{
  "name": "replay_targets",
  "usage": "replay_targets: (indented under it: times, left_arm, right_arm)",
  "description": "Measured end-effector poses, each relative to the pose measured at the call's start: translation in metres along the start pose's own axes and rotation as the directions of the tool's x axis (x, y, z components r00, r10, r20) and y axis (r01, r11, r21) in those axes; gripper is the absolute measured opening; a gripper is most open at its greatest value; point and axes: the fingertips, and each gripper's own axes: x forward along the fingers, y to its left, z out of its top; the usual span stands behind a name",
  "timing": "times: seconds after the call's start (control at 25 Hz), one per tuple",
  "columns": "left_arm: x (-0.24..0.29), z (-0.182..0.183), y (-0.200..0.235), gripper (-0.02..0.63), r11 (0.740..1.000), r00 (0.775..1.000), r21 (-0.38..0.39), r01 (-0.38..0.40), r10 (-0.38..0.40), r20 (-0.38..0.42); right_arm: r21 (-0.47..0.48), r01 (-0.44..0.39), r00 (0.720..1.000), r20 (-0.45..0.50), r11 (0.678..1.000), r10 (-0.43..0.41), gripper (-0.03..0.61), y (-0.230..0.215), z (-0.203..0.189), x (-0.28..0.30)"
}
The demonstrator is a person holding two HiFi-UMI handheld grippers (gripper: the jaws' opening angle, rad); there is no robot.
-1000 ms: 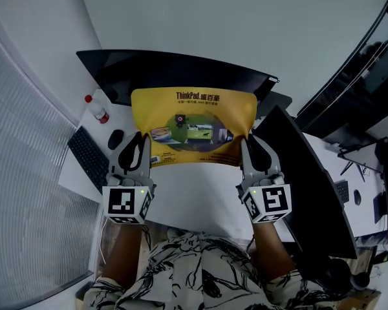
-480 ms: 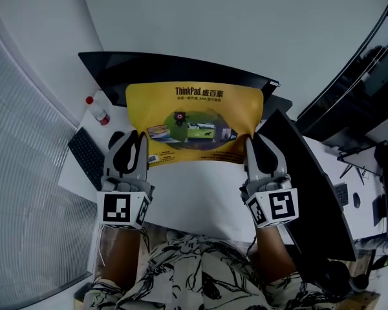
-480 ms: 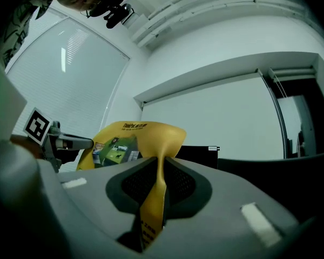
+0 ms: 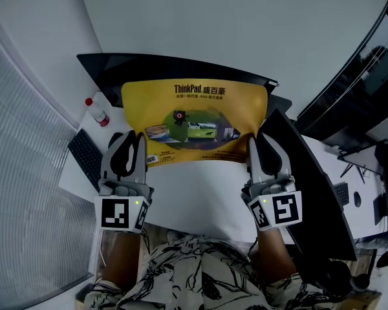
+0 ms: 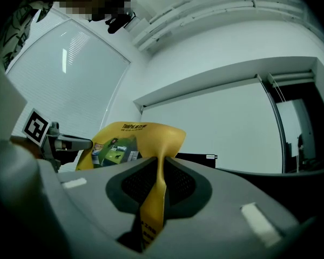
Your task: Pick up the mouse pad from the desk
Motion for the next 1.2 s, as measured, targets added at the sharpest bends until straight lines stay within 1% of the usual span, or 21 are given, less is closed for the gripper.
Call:
replay_targets:
  times: [0.52, 1.2]
  left_arm:
    - [0.003, -0.016, 0.004, 0.064, 1.0, 1.0, -0.016, 0.005, -0.005, -0.018]
    - [0.003, -0.018, 0.003, 0.064, 1.0, 0.999, -0.02, 0.001, -0.001, -0.033]
  right_arm:
    - [-0.014, 0.008, 1.0, -0.026, 1.0, -0.008, 0.06, 0.002, -0.012, 0.004]
    - [-0.014, 0.002, 0.999, -0.037, 1.0, -0.003, 0.06, 0.001, -0.014, 0.005]
